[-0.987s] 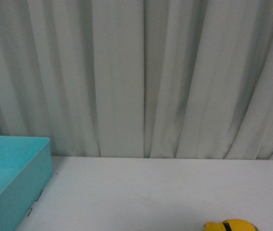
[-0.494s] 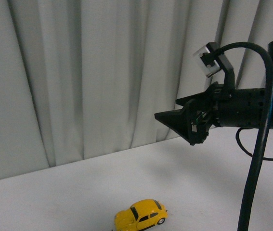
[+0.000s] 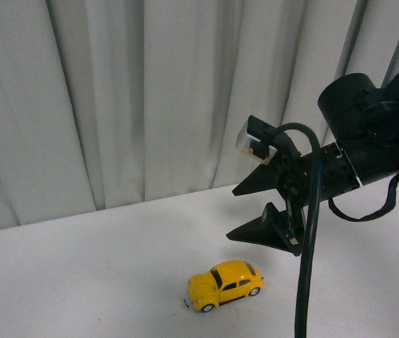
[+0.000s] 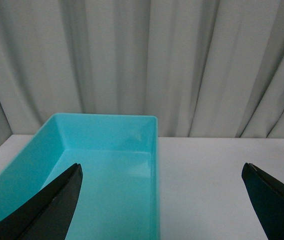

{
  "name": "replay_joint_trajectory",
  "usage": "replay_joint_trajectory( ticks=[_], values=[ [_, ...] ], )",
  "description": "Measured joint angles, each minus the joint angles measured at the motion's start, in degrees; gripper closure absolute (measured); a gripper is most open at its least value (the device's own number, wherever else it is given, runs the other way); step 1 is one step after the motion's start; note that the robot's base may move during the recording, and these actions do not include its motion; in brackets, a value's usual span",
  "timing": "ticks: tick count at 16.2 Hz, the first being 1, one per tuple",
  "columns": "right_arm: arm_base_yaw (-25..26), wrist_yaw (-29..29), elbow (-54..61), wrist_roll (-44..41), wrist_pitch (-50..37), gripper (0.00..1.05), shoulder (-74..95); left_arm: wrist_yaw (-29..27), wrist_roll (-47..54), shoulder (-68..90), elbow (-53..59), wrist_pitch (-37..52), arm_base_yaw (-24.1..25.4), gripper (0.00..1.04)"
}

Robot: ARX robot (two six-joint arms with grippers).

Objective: Wind up and store yellow beetle toy

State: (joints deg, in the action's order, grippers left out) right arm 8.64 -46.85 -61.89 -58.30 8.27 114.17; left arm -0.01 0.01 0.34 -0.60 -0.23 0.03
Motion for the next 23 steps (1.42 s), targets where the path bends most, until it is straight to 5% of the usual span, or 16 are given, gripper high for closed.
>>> replay_joint_trajectory(
  ticks=[6, 12, 15, 19, 23],
  values=[
    [-4.3, 7.6, -10.7, -30.9, 19.2, 0.07, 10.9, 0.0, 0.0, 0.0, 0.0, 0.0, 0.0, 0.07],
    [-6.2, 10.5, -13.9, -39.2, 24.6, 0.07, 14.1, 0.0, 0.0, 0.0, 0.0, 0.0, 0.0, 0.07],
    [-6.7, 11.2, -14.5, -40.4, 25.1, 0.25, 14.4, 0.0, 0.0, 0.0, 0.0, 0.0, 0.0, 0.07],
    [-6.8, 11.8, -15.8, -40.7, 27.2, 0.61, 14.8, 0.0, 0.0, 0.0, 0.0, 0.0, 0.0, 0.07],
    [-6.7, 12.0, -15.8, -40.3, 26.8, 0.64, 15.0, 0.0, 0.0, 0.0, 0.0, 0.0, 0.0, 0.07]
  ],
)
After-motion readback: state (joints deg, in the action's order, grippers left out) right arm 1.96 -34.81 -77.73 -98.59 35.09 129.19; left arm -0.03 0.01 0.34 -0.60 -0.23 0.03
